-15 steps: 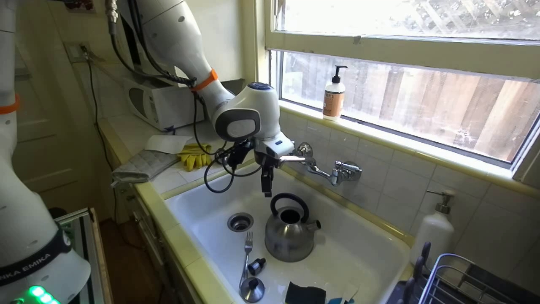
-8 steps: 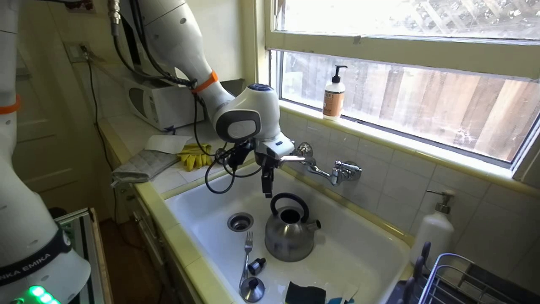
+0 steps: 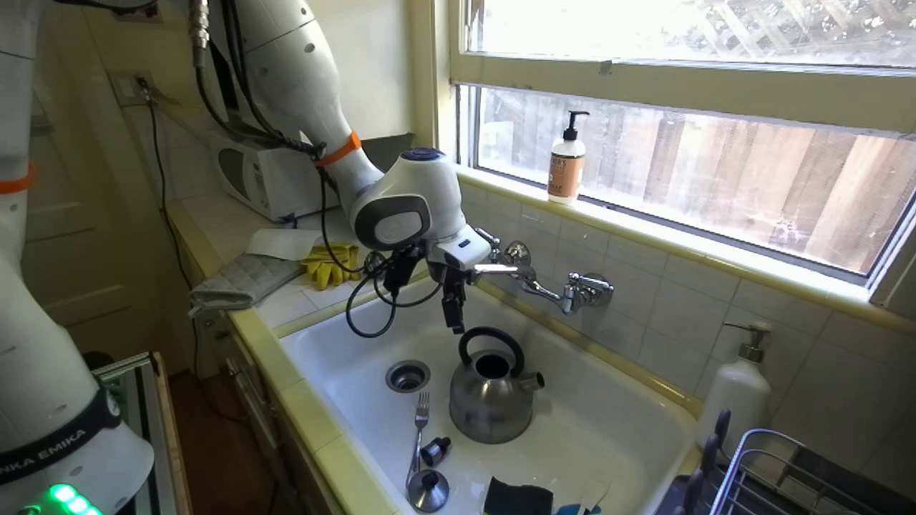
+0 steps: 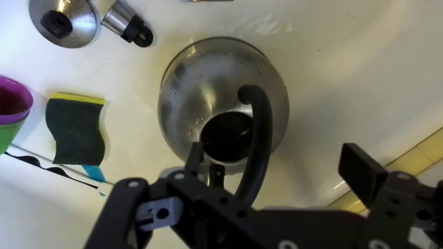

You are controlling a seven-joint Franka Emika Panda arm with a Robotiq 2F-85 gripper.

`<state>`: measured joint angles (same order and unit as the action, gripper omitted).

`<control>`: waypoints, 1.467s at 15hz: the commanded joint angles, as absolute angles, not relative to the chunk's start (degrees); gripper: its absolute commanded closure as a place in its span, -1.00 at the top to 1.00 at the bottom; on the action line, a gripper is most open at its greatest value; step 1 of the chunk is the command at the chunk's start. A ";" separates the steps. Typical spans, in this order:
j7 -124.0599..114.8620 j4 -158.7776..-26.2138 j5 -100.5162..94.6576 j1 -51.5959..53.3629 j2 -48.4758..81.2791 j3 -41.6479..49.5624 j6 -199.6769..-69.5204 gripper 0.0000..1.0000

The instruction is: Move the kettle to the left, then move the tap faucet to the right, then move the kettle forward, then open and close the tap

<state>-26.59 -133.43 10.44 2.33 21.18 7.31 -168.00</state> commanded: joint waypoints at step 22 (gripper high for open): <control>-18.57 -126.82 26.78 15.98 42.07 12.57 -198.65 0.17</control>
<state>-20.74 -128.82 23.94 14.04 39.99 11.12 -199.00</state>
